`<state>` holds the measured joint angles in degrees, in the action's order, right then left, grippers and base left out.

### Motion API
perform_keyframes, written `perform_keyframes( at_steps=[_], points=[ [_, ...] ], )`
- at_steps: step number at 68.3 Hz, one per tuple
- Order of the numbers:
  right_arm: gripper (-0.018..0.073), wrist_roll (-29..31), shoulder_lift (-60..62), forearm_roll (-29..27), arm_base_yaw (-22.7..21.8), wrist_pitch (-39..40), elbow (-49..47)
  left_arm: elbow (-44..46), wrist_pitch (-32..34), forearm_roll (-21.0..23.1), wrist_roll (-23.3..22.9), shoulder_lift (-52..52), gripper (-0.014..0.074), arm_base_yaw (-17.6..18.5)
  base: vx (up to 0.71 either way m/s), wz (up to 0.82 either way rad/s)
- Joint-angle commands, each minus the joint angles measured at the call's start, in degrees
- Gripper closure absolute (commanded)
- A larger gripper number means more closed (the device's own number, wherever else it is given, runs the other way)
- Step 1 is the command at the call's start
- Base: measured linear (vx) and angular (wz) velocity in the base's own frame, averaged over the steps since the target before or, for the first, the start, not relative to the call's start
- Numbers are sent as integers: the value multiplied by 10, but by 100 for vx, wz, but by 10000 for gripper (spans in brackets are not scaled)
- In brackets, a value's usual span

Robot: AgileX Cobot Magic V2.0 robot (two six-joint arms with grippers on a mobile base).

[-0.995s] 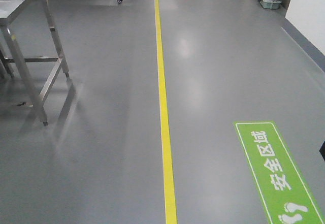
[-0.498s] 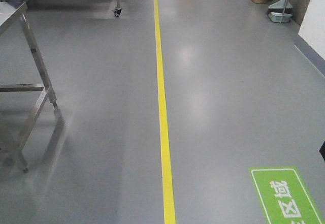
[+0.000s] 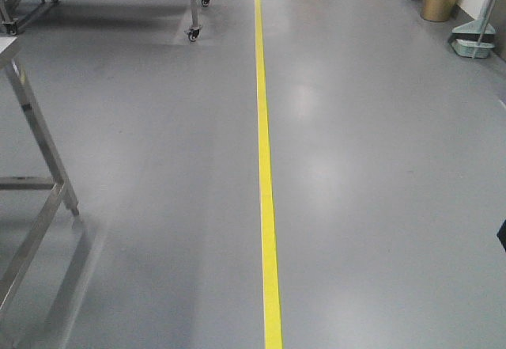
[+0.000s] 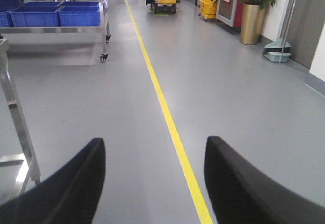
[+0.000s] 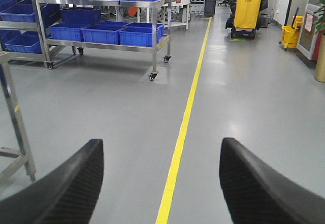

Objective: Move and align brake pads A on conveyor
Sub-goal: 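Drive forward along the yellow floor line past the green sign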

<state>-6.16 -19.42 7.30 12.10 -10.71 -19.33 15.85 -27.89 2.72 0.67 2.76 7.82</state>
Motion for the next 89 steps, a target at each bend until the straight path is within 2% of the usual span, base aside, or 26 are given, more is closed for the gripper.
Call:
perform_keyframes(
  at_steps=[1,52,89],
  points=[
    [88,3,-6,4,-1,43,-17,16,39,4,0,9,190,0,70,1],
    [88,3,-6,4,-1,42,-17,16,38,4,0,9,190,0,67,-7],
    [88,3,-6,4,-1,41,-17,16,37,4,0,9,190,0,57,13]
  ],
)
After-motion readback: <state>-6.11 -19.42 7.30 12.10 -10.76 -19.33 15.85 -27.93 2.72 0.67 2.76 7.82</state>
